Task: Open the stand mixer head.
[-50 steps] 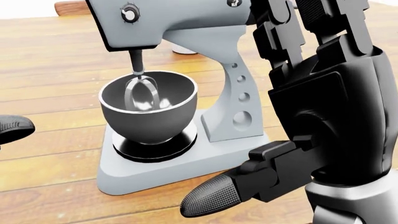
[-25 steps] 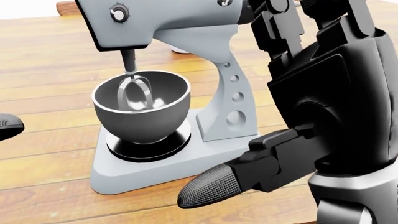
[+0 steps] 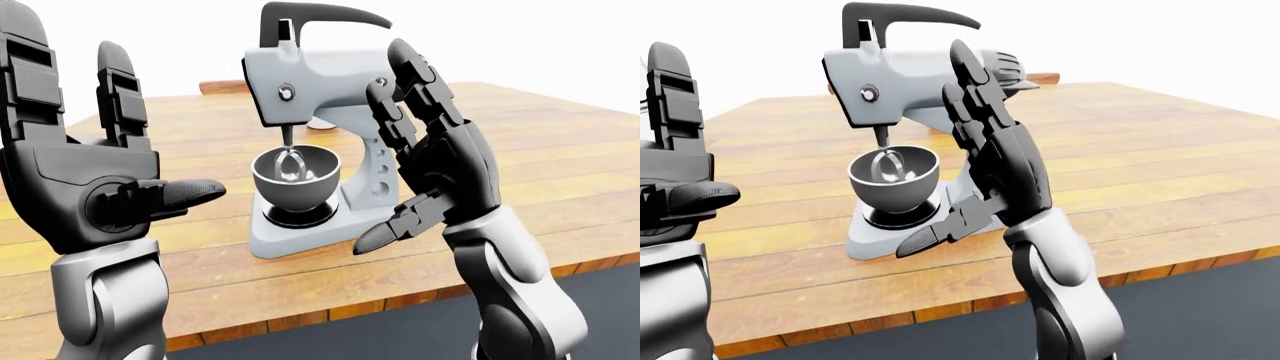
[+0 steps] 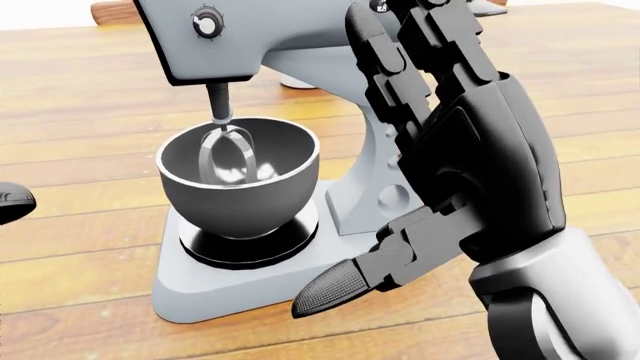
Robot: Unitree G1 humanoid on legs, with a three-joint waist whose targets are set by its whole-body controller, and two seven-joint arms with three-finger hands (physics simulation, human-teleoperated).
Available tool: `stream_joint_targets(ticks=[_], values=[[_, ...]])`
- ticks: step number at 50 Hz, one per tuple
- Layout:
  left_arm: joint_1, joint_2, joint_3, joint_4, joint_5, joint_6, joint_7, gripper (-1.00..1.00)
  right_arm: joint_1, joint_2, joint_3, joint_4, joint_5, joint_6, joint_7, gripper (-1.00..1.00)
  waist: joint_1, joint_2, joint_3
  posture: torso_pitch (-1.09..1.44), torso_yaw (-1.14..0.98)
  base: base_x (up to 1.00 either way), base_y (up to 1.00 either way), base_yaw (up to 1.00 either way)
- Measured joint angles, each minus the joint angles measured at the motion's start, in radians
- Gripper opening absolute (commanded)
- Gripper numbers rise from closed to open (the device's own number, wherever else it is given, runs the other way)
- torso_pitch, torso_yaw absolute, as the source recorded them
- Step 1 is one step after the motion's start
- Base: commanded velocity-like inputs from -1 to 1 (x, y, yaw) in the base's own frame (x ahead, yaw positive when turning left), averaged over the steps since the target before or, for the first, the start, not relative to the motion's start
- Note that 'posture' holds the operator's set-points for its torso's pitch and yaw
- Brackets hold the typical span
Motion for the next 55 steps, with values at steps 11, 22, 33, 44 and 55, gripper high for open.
stream_joint_targets(ticks=[11, 22, 33, 44, 55], values=[[-0.004, 0.003, 0.004, 0.001, -0.001, 0.002, 0.0, 1.0, 0.009, 0.0, -0.009, 0.093, -0.041, -0.082, 0.049, 1.0, -0.003, 0.001, -0.002, -0.42, 0.0, 0.0, 0.0, 0.0], [-0.004, 0.001, 0.0, 0.006, 0.006, -0.002, -0.002, 1.0, -0.024, -0.018, -0.038, 0.16, -0.047, -0.127, 0.07, 1.0, -0.004, 0.001, -0.001, -0.42, 0.0, 0.0, 0.0, 0.0], [-0.006, 0.003, 0.002, -0.001, 0.003, 0.001, 0.001, 1.0, -0.055, -0.032, -0.049, 0.242, -0.047, -0.173, 0.076, 1.0, -0.004, 0.0, 0.0, -0.42, 0.0, 0.0, 0.0, 0.0], [-0.013, 0.007, 0.005, 0.006, -0.001, 0.004, 0.002, 1.0, -0.067, -0.037, -0.051, 0.316, -0.059, -0.221, 0.091, 1.0, -0.003, 0.001, 0.002, -0.42, 0.0, 0.0, 0.0, 0.0], [-0.012, 0.008, 0.004, 0.01, 0.001, 0.0, 0.0, 1.0, -0.103, -0.042, -0.057, 0.411, -0.069, -0.272, 0.107, 1.0, -0.003, 0.002, 0.002, -0.42, 0.0, 0.0, 0.0, 0.0]])
